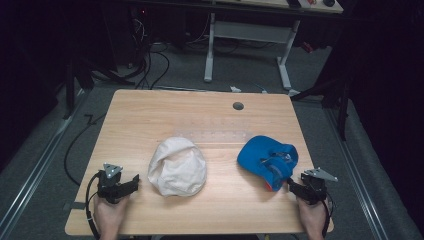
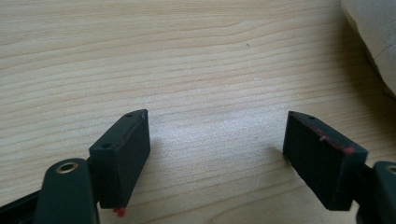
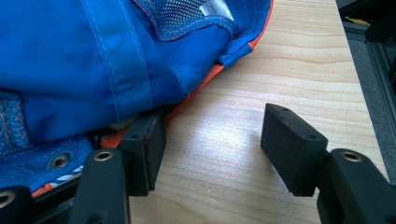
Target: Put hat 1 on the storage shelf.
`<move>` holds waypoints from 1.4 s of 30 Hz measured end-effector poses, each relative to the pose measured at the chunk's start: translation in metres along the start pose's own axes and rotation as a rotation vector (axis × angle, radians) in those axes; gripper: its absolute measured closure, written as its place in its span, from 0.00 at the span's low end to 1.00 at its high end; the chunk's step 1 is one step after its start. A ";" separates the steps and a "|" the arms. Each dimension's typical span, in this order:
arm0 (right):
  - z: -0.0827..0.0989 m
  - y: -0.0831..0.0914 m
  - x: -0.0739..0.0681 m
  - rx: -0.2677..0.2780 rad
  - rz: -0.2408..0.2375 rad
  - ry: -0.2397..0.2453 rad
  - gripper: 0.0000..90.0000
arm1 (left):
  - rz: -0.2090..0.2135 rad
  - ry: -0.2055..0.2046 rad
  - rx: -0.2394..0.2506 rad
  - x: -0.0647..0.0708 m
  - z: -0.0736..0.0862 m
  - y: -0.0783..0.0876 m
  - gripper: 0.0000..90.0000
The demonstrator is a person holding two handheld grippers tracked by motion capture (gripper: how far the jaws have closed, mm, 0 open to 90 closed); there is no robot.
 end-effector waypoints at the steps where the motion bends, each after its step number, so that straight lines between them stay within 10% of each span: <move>1: 0.000 0.000 0.000 -0.001 0.000 0.000 0.44 | -0.001 -0.005 -0.002 0.000 0.000 0.000 0.26; 21: -0.001 -0.001 -0.002 -0.001 -0.011 0.010 0.43 | 0.083 0.028 -0.028 0.006 -0.005 0.002 0.27; 35: -0.001 -0.002 -0.003 -0.002 -0.012 0.011 0.43 | 0.177 0.112 0.086 0.026 -0.019 0.046 0.25; 42: -0.001 -0.002 -0.003 -0.002 -0.012 0.010 0.43 | 0.257 0.074 0.120 0.057 -0.026 0.070 0.22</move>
Point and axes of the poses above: each handheld gripper's, and its own axes: y roughly backward along the jaws, z roughly out of its underside, x roughly to its right, the point moved 7 cm from there along -y, roughly forward along the jaws, and after that the axes turned 4 degrees about x, right-handed, at the moved point
